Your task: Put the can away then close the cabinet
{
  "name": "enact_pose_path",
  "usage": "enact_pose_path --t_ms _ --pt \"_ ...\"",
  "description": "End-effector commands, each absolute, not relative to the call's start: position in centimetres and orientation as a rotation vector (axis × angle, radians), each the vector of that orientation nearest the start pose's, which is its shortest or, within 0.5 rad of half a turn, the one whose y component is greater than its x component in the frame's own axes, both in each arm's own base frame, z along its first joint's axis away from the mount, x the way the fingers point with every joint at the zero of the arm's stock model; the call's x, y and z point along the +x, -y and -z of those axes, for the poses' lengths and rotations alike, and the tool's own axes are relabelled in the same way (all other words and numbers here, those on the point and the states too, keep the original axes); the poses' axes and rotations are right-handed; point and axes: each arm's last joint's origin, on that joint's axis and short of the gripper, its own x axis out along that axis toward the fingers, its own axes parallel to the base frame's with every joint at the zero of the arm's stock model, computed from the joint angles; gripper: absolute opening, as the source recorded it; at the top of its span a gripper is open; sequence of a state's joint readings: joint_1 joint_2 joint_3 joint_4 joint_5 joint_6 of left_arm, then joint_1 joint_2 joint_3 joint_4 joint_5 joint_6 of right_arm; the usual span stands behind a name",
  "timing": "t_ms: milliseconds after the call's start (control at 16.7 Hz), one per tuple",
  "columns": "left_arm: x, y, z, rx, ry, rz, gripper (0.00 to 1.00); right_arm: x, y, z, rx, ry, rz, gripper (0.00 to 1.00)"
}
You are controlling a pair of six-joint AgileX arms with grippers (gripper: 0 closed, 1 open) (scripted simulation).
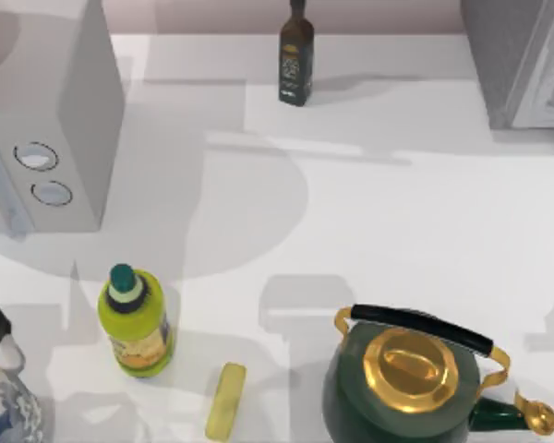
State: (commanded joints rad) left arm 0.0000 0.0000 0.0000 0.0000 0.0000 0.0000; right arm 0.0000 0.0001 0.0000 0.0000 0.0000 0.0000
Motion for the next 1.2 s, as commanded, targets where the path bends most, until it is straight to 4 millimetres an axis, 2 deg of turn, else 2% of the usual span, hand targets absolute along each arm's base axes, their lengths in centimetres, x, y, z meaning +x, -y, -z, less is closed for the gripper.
enact_pose_path --t_ms 240,360,480,660,840,1020,1200 --pt "10.6 0.1 -16.0 0.0 0.0 0.0 1.0 10.6 0.1 -16.2 0.002 -0.009 0.0 0.0" --pt "10.6 0.1 -16.0 0.0 0.0 0.0 1.0 10.6 0.0 -17.5 0.0 -0.023 0.003 0.0" --pt "10.6 0.1 -16.0 0.0 0.0 0.0 1.0 10.8 0.0 -19.8 -0.003 -0.04 0.008 0.0" --pt "10.6 0.1 -16.0 0.0 0.0 0.0 1.0 11.6 -0.3 -25.3 -0.007 -0.051 0.014 0.0" --pt "10.6 0.1 -16.0 0.0 0.0 0.0 1.0 13.3 -0.7 -32.4 -0.009 -0.034 0.018 0.0" --pt "10.6 0.1 -16.0 0.0 0.0 0.0 1.0 15.6 -1.4 -39.7 -0.004 0.002 0.017 0.0" --pt "10.6 0.1 -16.0 0.0 0.0 0.0 1.0 18.4 -2.3 -45.6 0.001 0.029 0.011 0.0"
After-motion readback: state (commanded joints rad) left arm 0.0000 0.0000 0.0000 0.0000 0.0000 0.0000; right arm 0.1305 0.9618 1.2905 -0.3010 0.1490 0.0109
